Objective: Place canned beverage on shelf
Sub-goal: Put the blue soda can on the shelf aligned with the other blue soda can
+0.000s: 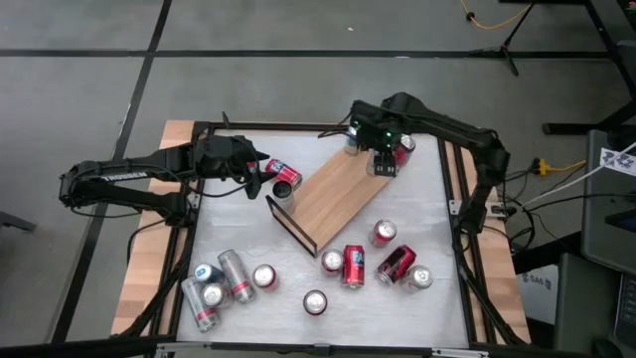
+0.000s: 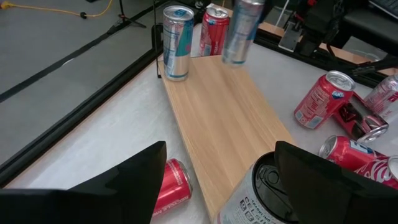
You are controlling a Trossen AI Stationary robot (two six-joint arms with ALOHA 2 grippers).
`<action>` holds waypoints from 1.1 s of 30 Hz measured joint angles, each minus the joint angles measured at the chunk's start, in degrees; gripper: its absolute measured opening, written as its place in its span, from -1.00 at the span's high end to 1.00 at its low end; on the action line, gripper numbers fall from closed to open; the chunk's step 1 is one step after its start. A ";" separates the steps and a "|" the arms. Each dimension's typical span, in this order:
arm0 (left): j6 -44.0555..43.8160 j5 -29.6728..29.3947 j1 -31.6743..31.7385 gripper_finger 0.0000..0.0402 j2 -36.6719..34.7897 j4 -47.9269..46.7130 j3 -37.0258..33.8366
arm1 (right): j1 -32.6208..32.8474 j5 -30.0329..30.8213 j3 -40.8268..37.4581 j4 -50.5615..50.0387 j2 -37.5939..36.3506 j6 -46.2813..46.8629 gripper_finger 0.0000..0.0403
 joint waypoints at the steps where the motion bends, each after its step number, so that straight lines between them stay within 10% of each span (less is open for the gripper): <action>1: 0.00 -0.01 0.01 -0.46 -0.01 0.03 0.00 | -0.75 0.00 0.00 0.65 0.40 -0.84 -0.14; 33: 0.02 -0.02 0.01 -0.46 0.00 0.01 0.00 | -6.83 -1.58 0.00 8.46 5.46 -11.26 -0.14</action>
